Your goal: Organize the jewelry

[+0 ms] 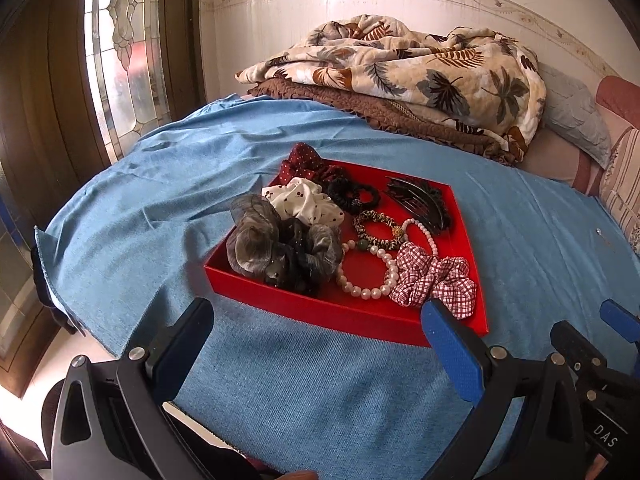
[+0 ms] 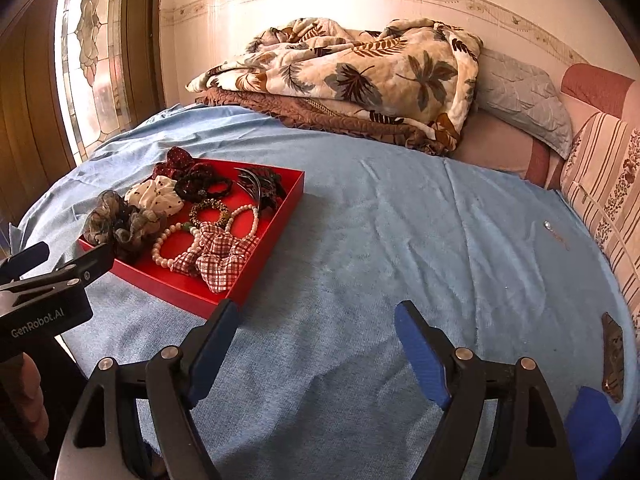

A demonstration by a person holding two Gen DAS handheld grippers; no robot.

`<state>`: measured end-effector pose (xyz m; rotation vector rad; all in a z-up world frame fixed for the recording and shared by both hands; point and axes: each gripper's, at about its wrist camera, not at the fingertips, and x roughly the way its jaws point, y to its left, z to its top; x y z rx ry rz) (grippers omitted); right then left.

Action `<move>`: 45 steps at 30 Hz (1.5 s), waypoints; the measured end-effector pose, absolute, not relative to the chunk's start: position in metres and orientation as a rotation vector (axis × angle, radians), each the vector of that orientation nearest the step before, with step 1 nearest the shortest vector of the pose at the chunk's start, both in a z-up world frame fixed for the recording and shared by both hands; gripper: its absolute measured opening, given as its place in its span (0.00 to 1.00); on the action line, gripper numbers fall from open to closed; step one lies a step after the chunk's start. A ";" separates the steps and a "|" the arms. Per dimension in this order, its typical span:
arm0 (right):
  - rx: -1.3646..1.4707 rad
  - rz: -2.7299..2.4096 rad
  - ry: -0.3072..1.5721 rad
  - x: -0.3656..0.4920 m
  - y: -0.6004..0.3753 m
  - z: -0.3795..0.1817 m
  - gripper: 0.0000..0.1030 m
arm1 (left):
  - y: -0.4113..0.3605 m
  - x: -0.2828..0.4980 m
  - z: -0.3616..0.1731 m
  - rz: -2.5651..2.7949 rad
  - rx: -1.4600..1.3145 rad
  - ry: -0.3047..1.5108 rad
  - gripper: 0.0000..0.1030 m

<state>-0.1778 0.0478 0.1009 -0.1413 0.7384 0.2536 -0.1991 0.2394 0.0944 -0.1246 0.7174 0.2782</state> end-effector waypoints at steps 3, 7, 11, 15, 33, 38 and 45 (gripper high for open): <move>-0.148 0.253 0.735 -0.179 0.050 0.101 0.83 | 0.243 -0.198 0.092 0.273 -0.137 0.727 1.00; -0.156 0.257 0.731 -0.180 0.052 0.102 0.83 | 0.246 -0.198 0.089 0.272 -0.147 0.733 1.00; -0.162 0.262 0.729 -0.180 0.055 0.103 0.83 | 0.248 -0.197 0.087 0.273 -0.157 0.740 1.00; -0.163 0.268 0.732 -0.180 0.058 0.103 0.83 | 0.250 -0.197 0.086 0.273 -0.161 0.742 1.00; -0.171 0.287 0.748 -0.181 0.065 0.097 0.84 | 0.254 -0.197 0.079 0.284 -0.163 0.748 1.00; -0.172 0.298 0.752 -0.182 0.067 0.095 0.84 | 0.256 -0.197 0.076 0.291 -0.162 0.754 1.00; -0.153 0.308 0.770 -0.179 0.064 0.092 0.84 | 0.254 -0.197 0.077 0.299 -0.154 0.765 1.00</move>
